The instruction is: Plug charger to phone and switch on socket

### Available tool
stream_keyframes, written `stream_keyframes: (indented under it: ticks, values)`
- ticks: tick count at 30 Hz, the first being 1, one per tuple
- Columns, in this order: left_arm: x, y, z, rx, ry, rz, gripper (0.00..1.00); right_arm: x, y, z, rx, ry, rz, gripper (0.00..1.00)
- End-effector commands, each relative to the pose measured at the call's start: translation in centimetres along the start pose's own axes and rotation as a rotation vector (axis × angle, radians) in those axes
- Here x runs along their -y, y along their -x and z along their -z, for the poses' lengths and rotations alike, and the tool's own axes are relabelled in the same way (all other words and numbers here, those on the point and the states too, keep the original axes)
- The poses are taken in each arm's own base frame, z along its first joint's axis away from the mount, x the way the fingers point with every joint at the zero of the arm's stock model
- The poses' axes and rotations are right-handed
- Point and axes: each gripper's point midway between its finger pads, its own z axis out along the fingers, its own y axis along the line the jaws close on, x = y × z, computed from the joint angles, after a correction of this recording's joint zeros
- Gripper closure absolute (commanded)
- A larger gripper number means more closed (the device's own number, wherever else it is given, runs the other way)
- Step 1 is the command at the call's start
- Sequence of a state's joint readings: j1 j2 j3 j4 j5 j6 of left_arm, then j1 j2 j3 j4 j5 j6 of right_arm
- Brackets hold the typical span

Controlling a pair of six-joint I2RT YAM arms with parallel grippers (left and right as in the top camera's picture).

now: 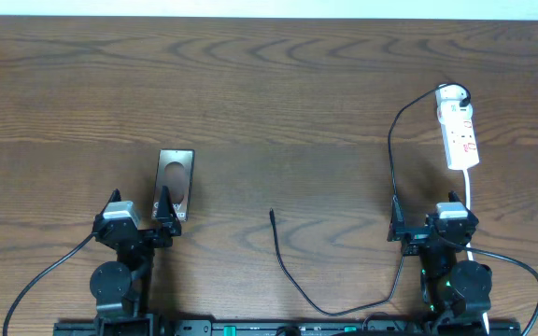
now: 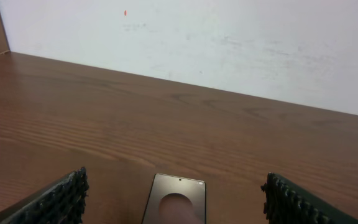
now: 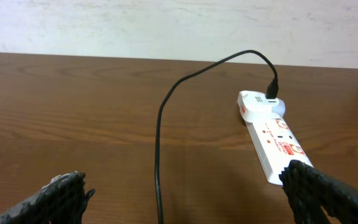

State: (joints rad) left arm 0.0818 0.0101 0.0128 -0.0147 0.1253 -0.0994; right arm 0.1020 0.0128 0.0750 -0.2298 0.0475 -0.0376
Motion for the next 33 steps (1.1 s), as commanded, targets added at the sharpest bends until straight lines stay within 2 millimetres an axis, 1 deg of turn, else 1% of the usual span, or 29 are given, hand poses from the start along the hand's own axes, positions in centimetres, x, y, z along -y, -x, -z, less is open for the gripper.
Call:
stream_keyframes:
  ticks: [1,5,8,12,16,20,26,31,33]
  values:
    - [0.0,-1.4,0.0,-0.049,-0.009,-0.013,0.12,0.0,-0.2,0.0,-0.002,0.002,0.012,0.01]
    - [0.0,-1.6,0.0,-0.056,-0.008,-0.013,0.11,0.0,-0.2,0.0,-0.003,0.002,0.012,0.01]
    - [-0.1,-2.0,-0.1,-0.079,-0.004,-0.018,0.11,0.0,-0.2,0.0,-0.003,0.002,0.012,0.01]
    - [-0.2,-2.6,-0.3,-0.120,-0.001,-0.063,0.12,0.0,-0.2,0.0,-0.003,0.002,0.012,0.01]
    - [-0.1,-2.1,-0.4,-0.150,0.000,-0.099,0.12,0.0,-0.2,0.0,-0.003,0.003,0.012,0.01]
    - [0.2,-0.1,-0.8,-0.158,-0.001,-0.129,0.12,0.0,-0.2,0.0,-0.003,0.002,0.012,0.01]
    - [0.9,3.8,-1.9,-0.168,-0.007,-0.133,0.12,0.0,-0.2,0.0,-0.003,0.002,0.012,0.01]
    - [2.8,7.2,-3.6,-0.213,-0.091,-0.120,0.11,0.0,-0.2,0.0,-0.003,0.002,0.012,0.01]
    - [3.1,8.2,-4.4,-0.258,-0.099,-0.112,0.11,0.0,-0.2,0.0,-0.003,0.003,0.012,0.01]
